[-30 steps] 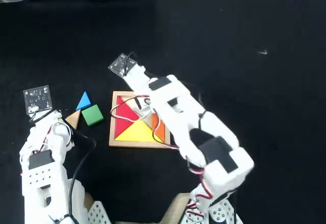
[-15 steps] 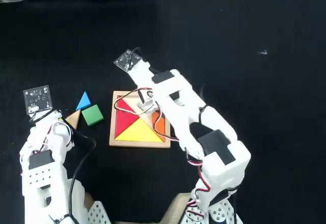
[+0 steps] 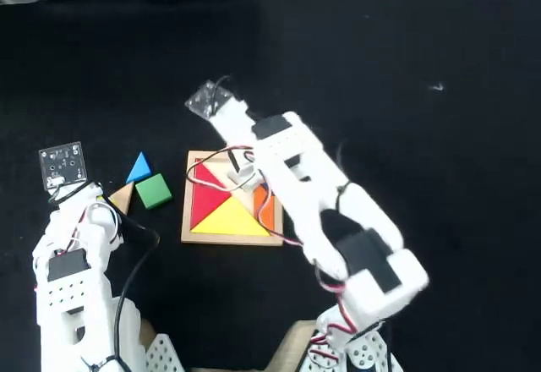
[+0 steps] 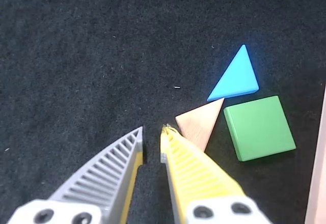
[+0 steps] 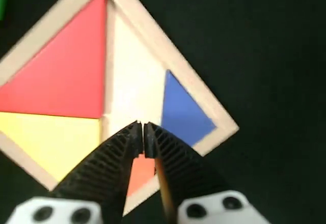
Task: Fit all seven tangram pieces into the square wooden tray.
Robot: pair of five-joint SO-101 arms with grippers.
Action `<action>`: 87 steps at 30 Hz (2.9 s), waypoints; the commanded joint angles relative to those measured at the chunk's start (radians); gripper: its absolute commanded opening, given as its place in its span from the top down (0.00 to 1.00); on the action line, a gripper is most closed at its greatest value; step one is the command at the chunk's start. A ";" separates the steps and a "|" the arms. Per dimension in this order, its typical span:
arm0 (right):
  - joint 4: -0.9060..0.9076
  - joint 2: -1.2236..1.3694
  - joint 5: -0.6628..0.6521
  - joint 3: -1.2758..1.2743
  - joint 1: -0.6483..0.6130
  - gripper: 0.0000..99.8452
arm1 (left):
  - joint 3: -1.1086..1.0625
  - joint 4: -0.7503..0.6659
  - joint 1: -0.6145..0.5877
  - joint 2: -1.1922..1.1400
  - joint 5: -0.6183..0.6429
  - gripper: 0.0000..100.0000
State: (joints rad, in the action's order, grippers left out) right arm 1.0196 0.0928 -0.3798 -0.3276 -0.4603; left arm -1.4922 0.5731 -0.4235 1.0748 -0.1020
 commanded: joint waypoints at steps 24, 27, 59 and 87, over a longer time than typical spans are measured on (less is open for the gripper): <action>-0.508 -0.065 0.315 -0.194 0.488 0.99 | 0.461 0.571 0.283 -0.008 -0.365 0.93; -0.508 -0.064 0.316 -0.185 0.514 0.99 | 0.452 0.566 0.302 -0.008 -0.436 0.92; -0.506 0.019 0.311 -0.122 0.531 0.99 | 1.058 0.417 0.285 -1.201 -0.921 0.78; -0.506 0.024 0.310 -0.122 0.525 0.99 | 1.116 0.413 0.262 -1.286 -0.997 0.70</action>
State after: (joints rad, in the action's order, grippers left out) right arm 0.5271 0.1204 -0.0667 -0.5056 0.0552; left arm -0.4319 0.9981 -0.1688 -0.1910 -1.0871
